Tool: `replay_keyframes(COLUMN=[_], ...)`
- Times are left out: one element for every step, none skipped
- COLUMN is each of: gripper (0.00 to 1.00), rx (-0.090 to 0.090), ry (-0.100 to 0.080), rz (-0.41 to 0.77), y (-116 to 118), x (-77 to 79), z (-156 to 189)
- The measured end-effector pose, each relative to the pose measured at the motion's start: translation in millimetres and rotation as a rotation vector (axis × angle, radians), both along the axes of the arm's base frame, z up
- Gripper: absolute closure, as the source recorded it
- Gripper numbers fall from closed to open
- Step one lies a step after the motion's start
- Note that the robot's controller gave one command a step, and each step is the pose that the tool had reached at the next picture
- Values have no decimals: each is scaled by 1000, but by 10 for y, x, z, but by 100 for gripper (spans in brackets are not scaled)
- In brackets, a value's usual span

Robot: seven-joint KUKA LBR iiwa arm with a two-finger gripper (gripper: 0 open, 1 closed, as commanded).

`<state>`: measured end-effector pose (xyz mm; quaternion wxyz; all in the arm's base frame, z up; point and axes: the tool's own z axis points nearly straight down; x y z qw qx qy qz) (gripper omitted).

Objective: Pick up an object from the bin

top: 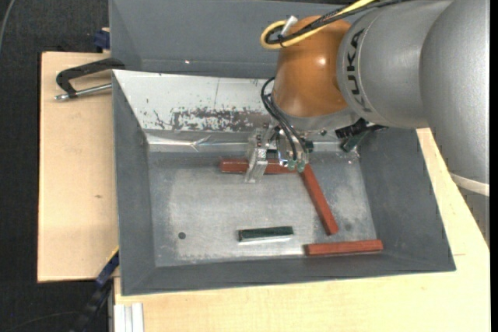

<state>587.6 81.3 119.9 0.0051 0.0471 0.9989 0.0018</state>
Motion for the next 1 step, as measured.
replay_keyframes(gripper=[100], rx=[0], ry=[0], rz=[1], y=[7], x=[21], z=[345])
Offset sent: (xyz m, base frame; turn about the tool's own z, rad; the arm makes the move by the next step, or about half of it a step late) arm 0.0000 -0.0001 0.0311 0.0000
